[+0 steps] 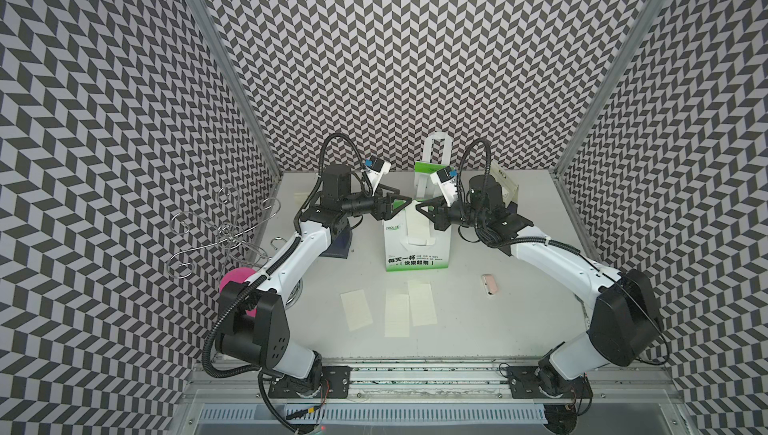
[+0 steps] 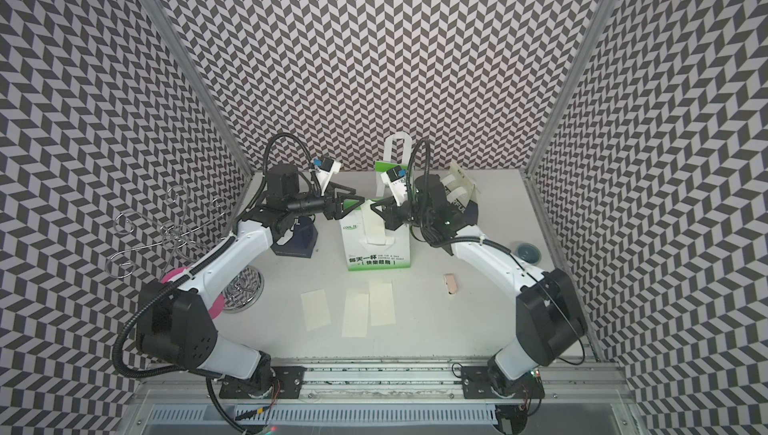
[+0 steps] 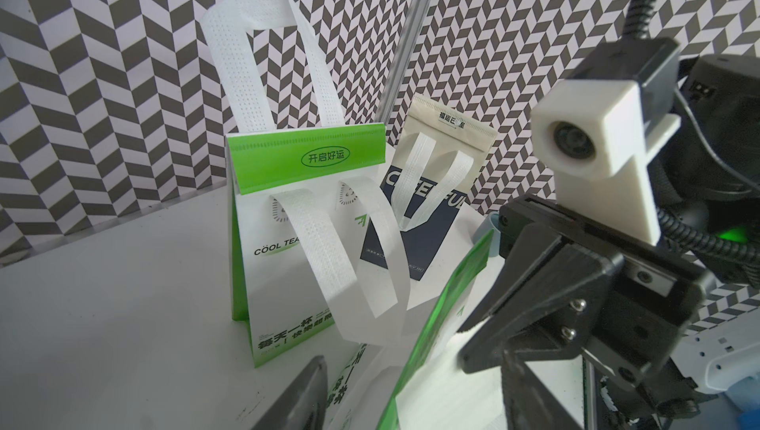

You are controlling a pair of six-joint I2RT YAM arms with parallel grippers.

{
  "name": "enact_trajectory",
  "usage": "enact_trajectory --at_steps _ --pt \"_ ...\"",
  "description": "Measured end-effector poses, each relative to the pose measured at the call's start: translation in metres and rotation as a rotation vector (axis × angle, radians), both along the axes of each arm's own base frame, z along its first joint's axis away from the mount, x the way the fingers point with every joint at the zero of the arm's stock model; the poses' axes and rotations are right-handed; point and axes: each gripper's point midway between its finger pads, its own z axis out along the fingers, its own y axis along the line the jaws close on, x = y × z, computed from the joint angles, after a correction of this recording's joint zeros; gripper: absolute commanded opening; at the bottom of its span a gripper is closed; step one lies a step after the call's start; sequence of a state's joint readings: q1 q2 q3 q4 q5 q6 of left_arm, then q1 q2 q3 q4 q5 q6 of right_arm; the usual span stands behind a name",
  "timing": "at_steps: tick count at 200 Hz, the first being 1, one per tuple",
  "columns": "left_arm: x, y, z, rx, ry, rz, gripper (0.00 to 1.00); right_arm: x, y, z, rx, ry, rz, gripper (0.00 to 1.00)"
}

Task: Staple the receipts to the bags
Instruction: Hold the receipt from the takeout bag.

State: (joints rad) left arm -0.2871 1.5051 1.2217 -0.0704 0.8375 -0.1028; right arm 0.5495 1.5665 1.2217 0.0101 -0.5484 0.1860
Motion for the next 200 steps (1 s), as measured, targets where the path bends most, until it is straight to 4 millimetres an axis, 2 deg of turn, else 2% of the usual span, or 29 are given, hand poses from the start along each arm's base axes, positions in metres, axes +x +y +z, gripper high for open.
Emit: enact_trajectory --at_steps 26,78,100,119,200 --pt "0.0 0.0 -0.001 0.006 -0.005 0.0 0.6 0.003 0.001 -0.004 -0.006 0.006 -0.008 0.0" --pt "-0.001 -0.006 -0.009 0.042 -0.017 -0.002 0.59 0.006 0.001 -0.006 -0.007 0.012 -0.02 0.0" --pt "0.0 -0.009 -0.018 0.065 -0.004 0.001 0.56 0.006 0.0 -0.006 -0.008 0.012 -0.022 0.0" --pt "0.0 -0.009 -0.023 0.079 0.003 0.003 0.49 0.006 0.001 -0.006 -0.009 0.01 -0.021 0.0" --pt "0.003 -0.009 -0.03 0.109 0.002 0.012 0.41 0.007 0.003 -0.011 -0.018 0.01 -0.021 0.0"
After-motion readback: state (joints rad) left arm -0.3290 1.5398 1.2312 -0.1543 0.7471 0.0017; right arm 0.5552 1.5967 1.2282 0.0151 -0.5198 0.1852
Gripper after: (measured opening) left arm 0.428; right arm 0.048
